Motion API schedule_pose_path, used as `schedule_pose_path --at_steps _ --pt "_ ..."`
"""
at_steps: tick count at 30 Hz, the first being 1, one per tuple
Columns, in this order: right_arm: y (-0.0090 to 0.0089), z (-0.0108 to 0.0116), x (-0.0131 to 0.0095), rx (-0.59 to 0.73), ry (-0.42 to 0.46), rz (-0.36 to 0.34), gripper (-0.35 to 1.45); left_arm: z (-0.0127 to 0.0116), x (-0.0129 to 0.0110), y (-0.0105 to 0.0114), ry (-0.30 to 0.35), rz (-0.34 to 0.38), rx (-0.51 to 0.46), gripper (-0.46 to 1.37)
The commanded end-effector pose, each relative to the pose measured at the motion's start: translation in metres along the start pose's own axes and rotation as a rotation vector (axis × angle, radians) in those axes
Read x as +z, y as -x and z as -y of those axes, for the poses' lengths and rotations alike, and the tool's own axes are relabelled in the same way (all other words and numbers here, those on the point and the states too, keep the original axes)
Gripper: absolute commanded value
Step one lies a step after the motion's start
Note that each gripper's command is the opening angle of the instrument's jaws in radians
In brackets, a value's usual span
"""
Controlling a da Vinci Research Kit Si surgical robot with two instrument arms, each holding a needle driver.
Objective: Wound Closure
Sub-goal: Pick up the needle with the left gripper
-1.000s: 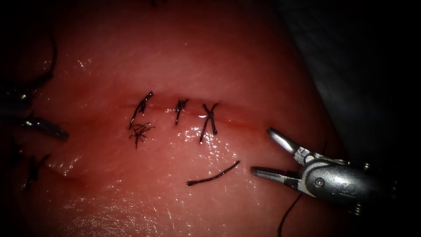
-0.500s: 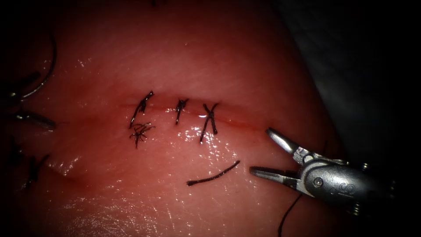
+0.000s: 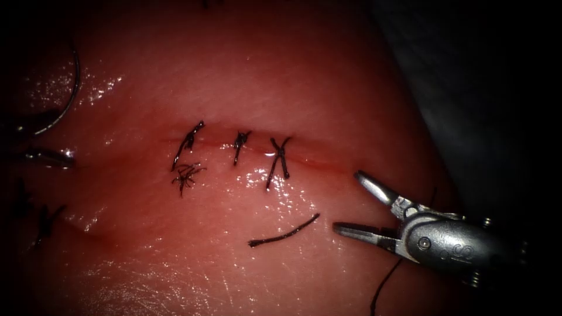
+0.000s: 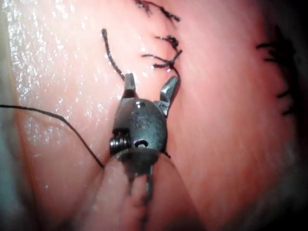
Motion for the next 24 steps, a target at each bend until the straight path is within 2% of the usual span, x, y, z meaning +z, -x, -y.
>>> schedule_pose_path --at_steps 1,3,5,8,19,24 --pt "0.0 0.0 0.0 0.0 -0.006 0.0 1.19 0.0001 -0.0002 0.0001 0.006 -0.001 -0.002 0.34" --pt "0.0 0.0 0.0 0.0 -0.006 0.0 1.2 0.0001 -0.0003 0.0003 0.007 -0.001 -0.013 0.12" --pt "-0.0001 0.0 0.0 0.001 -0.006 0.0 1.2 0.0005 -0.0006 0.0 0.012 0.004 -0.013 -0.18" --pt "-0.0001 0.0 0.0 0.001 -0.006 0.0 1.2 0.0009 -0.001 -0.0006 0.004 -0.019 -0.033 -0.35" --pt "-0.0005 -0.0001 -0.0002 0.005 -0.009 0.0 1.19 0.001 -0.0037 -0.003 -0.027 -0.144 -0.119 -0.35" --pt "-0.0007 -0.0002 -0.0003 0.008 -0.011 0.0 1.17 -0.0011 -0.0045 -0.0044 -0.036 -0.145 -0.087 -0.35"
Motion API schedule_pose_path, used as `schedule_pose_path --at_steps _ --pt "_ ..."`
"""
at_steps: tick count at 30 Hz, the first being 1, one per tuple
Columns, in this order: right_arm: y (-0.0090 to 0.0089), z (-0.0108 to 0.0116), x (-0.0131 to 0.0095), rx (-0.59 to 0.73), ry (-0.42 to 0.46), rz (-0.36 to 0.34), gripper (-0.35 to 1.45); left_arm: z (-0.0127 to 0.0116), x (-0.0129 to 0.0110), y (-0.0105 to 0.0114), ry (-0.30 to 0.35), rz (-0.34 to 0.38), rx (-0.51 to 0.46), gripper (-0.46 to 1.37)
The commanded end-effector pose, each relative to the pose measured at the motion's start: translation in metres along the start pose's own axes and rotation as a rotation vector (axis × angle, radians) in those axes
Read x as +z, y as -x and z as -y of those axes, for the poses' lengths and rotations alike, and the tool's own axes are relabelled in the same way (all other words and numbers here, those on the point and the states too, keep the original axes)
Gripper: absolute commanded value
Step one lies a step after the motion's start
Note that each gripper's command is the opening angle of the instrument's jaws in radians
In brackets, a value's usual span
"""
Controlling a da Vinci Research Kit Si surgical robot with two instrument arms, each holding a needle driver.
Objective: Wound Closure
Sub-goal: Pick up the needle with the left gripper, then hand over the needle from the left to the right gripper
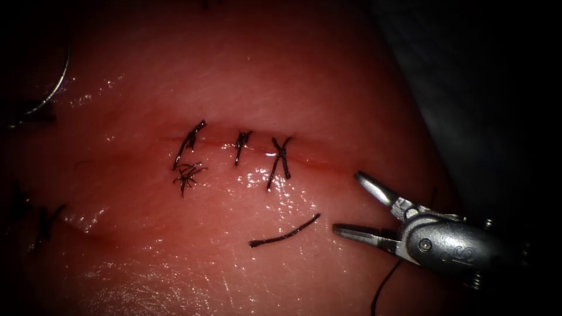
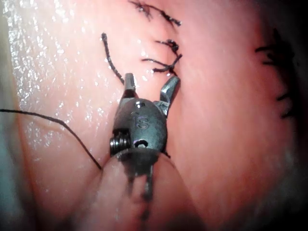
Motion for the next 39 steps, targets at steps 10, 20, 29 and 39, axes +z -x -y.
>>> schedule_pose_path --at_steps 10,20,29,39 --pt "-0.0005 -0.0001 -0.0003 0.135 -0.006 -0.004 1.13 -0.0068 0.0003 -0.0037 -0.014 0.001 0.085 -0.35" --pt "-0.001 -0.0013 -0.0001 0.513 0.018 -0.008 0.72 -0.012 0.0007 -0.007 -0.062 -0.066 0.172 -0.35" --pt "-0.0035 -0.0033 -0.0003 0.867 0.154 0.055 0.64 -0.014 0.0014 -0.0083 -0.167 -0.103 0.224 -0.35" --pt "-0.0064 -0.0032 0.0002 1.086 0.405 0.151 1.0 -0.016 0.002 -0.0096 -0.364 -0.071 0.212 -0.35"
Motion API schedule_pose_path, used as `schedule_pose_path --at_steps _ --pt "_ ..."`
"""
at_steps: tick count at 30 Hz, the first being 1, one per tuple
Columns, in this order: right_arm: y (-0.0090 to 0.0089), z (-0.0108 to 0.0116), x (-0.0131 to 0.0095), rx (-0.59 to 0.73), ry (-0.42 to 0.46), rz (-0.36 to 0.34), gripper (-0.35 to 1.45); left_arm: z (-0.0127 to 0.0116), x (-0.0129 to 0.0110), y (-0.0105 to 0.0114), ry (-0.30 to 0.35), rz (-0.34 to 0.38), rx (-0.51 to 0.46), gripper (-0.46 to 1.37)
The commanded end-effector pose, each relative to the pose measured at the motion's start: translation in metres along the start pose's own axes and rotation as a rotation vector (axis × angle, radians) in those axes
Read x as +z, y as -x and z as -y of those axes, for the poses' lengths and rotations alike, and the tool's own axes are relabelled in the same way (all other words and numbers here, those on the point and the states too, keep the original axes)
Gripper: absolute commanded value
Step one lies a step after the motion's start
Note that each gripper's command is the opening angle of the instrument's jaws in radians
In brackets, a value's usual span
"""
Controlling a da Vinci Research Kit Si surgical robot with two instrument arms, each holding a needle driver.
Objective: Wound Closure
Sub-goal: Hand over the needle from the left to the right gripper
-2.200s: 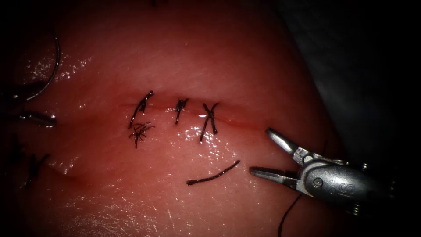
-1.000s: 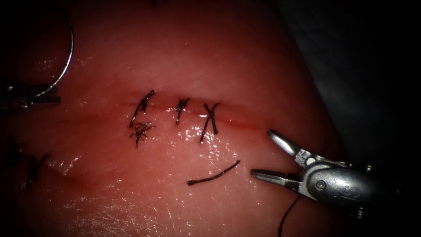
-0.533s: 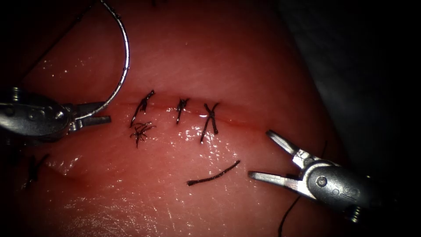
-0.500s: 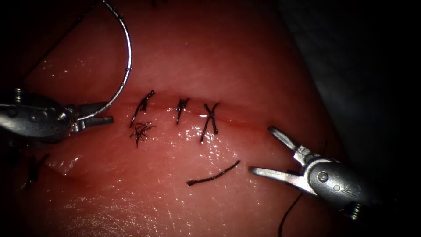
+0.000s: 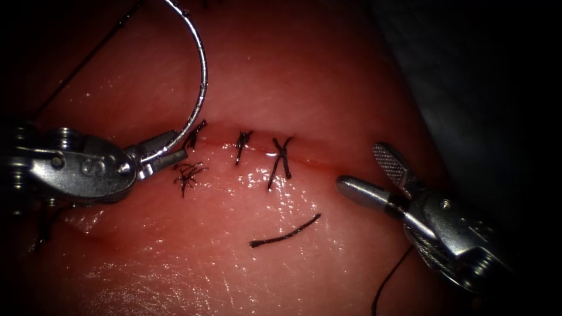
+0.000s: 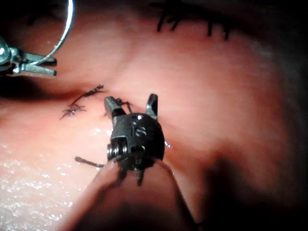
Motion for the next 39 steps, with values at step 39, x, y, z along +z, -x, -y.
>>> schedule_pose_path --at_steps 39 --pt "-0.0042 0.011 0.0049 0.028 0.276 0.112 0.71 -0.0069 0.0012 -0.0025 -0.306 -0.038 0.218 -0.35"
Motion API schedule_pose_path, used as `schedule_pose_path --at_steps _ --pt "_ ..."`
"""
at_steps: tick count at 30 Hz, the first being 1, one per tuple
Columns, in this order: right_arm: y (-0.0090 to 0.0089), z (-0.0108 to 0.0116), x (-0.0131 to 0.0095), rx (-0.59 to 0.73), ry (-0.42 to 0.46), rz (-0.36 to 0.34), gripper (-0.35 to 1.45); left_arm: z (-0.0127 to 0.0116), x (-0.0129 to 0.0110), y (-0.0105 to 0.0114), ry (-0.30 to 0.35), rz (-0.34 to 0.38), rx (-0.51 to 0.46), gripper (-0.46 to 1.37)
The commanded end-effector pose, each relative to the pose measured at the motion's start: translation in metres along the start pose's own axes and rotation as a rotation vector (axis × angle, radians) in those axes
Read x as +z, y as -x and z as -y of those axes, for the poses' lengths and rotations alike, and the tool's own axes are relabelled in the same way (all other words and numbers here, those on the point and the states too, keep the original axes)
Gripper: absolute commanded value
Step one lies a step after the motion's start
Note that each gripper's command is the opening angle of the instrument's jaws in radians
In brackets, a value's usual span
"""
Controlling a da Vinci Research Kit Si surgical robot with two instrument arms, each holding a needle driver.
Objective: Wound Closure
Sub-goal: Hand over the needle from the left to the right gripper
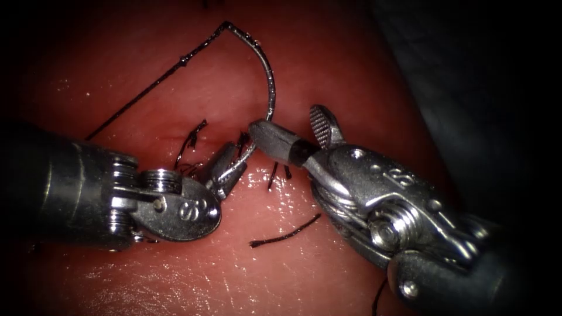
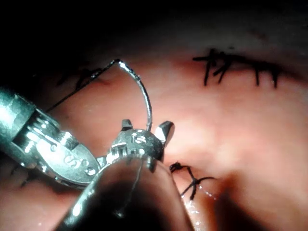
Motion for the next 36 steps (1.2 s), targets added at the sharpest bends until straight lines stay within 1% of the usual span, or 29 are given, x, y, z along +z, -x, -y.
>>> schedule_pose_path --at_steps 1,5,14,17,22,34,35,36 --pt "0.0 0.0002 0.0001 0.0 0.005 -0.001 0.69 0.0 -0.0001 -0.0001 0.0 0.001 0.004 -0.35" --pt "0.0 0.0006 0.0005 -0.01 0.011 -0.002 0.67 0.0 -0.0003 -0.0001 -0.011 -0.003 0.013 -0.35" --pt "-0.0001 0.0007 0.0008 -0.025 0.015 -0.002 0.51 -0.0001 -0.0005 -0.0002 -0.014 -0.017 0.029 -0.35" --pt "-0.0002 0.0006 0.001 -0.025 0.017 -0.003 0.49 -0.0001 -0.0006 -0.0003 -0.013 -0.025 0.034 -0.35" --pt "-0.0002 0.0004 0.0013 -0.026 0.018 -0.005 0.5 0.0001 -0.0009 -0.0006 -0.013 -0.063 0.058 -0.35" --pt "0.0004 0.0006 0.0011 -0.029 0.018 0.009 0.4 0.0002 -0.001 -0.0007 -0.017 -0.089 0.096 -0.35" --pt "0.0006 0.0006 0.0011 -0.03 0.018 0.012 0.32 0.0002 -0.001 -0.0007 -0.018 -0.089 0.101 -0.35" --pt "0.0007 0.0006 0.001 -0.031 0.019 0.017 0.1 0.0002 -0.001 -0.0007 -0.017 -0.092 0.107 -0.35"
